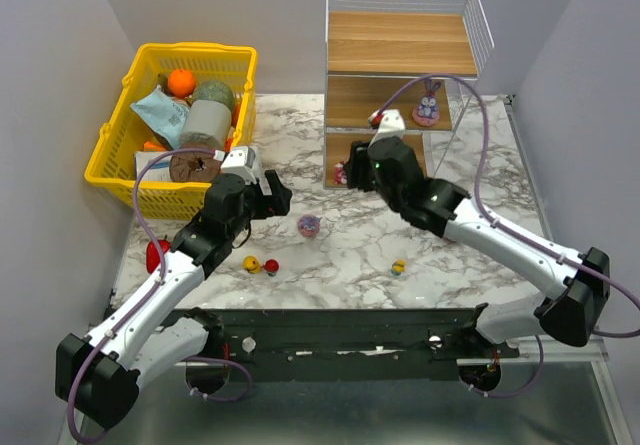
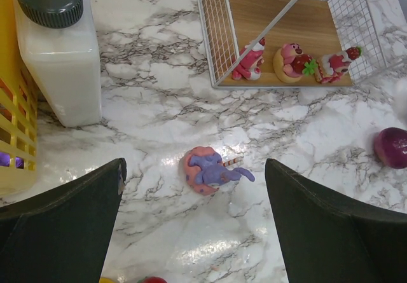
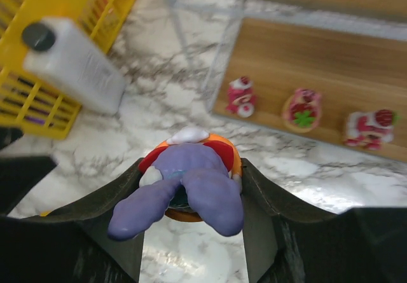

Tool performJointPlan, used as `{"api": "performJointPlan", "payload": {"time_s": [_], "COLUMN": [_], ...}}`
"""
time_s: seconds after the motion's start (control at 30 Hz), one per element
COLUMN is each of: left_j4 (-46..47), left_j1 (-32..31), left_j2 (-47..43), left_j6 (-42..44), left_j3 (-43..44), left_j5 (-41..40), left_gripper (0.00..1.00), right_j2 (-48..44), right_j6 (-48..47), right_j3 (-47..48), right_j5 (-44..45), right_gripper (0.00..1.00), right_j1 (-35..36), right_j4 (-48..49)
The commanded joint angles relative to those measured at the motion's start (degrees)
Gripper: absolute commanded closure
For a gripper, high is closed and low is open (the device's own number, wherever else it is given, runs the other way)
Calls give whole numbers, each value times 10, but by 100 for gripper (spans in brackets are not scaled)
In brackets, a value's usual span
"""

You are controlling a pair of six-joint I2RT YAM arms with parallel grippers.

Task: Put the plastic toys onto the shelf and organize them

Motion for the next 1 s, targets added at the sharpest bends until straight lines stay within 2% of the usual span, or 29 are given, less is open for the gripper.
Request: {"api": "performJointPlan", "payload": {"time_s": [0.0, 0.13, 0.37, 0.73, 0.97], "left_j4": [-7, -7, -8, -6, -6], "left_j1": [7, 8, 9, 11, 12], "left_j2": [-9, -8, -11, -6, -4], "left_j6": [5, 7, 8, 10, 11], "left_j3": [-1, 3, -1, 0, 0], "left_j5": [-10, -10, -8, -7, -7], "left_gripper": [1, 1, 1, 1, 1], "right_j2": [-7, 32, 79, 140, 151], "right_j6": [16, 9, -4, -3, 0], "right_j3": [97, 178, 243, 289, 285], "right_j5": [4, 12, 22, 49, 61], "right_gripper": [67, 67, 67, 64, 64], "right_j1": [-77, -125, -161, -182, -186], "right_j4": [-120, -163, -173, -171, -144]}}
